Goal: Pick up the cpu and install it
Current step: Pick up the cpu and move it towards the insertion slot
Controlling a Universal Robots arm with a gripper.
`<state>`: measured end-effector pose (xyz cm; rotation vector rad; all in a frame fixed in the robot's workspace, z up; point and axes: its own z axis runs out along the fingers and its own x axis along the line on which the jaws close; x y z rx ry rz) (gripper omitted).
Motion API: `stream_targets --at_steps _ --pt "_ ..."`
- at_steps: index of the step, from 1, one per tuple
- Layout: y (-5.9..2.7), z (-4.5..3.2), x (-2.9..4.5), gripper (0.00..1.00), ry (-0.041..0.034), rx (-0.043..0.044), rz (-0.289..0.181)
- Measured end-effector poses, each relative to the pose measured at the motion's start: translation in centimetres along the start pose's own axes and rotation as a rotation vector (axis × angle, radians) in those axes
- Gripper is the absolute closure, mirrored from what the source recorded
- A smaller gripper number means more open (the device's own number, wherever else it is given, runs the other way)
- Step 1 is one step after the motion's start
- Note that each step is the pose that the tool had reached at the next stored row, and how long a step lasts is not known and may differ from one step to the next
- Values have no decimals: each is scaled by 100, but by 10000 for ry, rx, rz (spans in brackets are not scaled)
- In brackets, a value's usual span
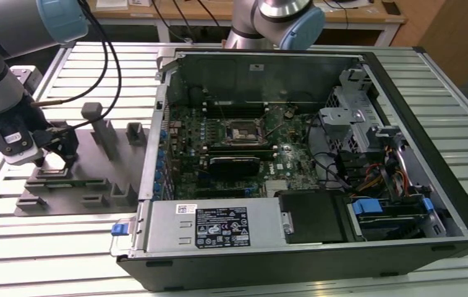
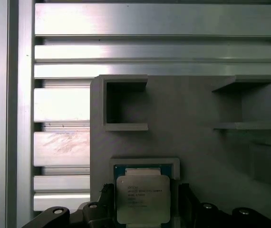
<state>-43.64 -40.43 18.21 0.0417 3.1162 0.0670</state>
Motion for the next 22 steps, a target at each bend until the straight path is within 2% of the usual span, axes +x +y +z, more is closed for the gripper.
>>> stream_targets --at_steps 6,7,9,16,22 --pt "0 0 0 35 0 -1 0" --pt "0 0 0 36 1 -1 0" --pt "0 -1 0 46 2 0 0" --pt "0 -2 0 46 -2 -3 -1" --pt "3 -72 -2 46 0 -1 0"
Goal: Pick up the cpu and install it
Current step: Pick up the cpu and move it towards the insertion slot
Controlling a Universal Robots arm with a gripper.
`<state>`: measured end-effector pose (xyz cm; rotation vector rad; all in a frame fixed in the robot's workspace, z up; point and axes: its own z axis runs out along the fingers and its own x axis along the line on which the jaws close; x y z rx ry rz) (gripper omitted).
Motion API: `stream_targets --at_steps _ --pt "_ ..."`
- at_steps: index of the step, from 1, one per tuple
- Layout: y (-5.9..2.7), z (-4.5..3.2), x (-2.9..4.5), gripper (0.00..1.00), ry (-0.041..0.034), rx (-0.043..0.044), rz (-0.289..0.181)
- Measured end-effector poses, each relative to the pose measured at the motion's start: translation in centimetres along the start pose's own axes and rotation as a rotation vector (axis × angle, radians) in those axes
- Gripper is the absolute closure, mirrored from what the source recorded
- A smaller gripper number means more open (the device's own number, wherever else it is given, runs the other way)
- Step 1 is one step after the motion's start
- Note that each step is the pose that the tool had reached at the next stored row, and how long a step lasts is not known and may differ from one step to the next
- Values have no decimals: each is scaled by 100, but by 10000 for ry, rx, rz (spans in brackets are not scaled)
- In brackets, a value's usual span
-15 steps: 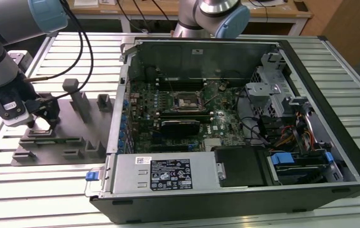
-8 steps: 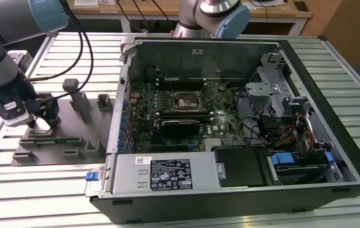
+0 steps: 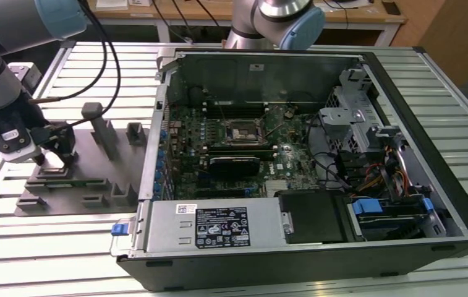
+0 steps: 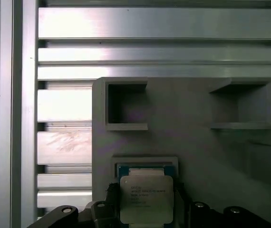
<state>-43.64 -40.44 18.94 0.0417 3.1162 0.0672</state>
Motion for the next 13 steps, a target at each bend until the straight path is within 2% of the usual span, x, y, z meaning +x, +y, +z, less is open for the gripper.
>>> stream_targets --at_steps 3,4,13 --pt "1 -31 -1 46 0 0 0" --pt "4 -76 -2 46 -1 -1 0" --pt "13 -230 -6 46 0 0 0"
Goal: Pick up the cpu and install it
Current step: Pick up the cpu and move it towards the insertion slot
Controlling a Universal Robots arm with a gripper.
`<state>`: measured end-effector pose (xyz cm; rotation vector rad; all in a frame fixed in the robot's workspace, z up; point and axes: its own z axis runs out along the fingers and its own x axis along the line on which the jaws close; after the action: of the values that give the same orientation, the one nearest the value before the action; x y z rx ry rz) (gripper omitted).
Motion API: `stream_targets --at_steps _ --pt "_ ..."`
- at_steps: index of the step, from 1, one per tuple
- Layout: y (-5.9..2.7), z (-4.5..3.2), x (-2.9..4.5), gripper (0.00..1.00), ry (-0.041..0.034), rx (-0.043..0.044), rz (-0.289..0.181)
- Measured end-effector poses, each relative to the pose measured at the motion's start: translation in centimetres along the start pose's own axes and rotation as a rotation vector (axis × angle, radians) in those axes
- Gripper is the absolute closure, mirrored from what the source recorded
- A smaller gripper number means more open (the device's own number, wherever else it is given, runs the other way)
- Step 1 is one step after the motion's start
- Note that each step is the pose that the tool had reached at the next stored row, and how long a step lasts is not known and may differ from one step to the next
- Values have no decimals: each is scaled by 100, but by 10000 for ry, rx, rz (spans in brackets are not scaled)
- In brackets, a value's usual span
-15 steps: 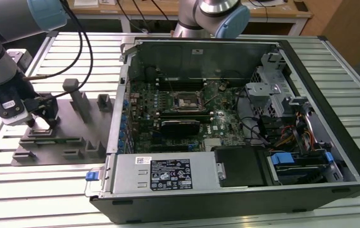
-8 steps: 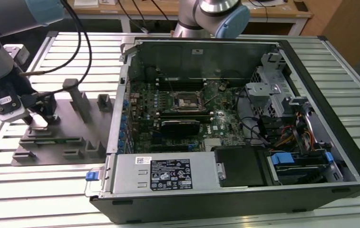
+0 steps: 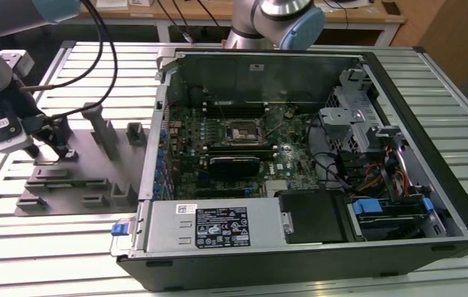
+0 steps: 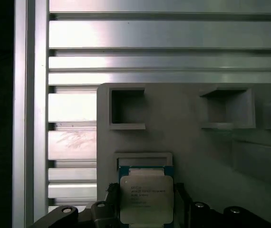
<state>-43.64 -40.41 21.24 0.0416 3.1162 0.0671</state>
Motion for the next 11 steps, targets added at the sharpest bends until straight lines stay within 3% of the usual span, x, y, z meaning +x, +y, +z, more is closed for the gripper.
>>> stream_targets --at_steps 11 --pt "21 -277 -6 46 1 0 0"
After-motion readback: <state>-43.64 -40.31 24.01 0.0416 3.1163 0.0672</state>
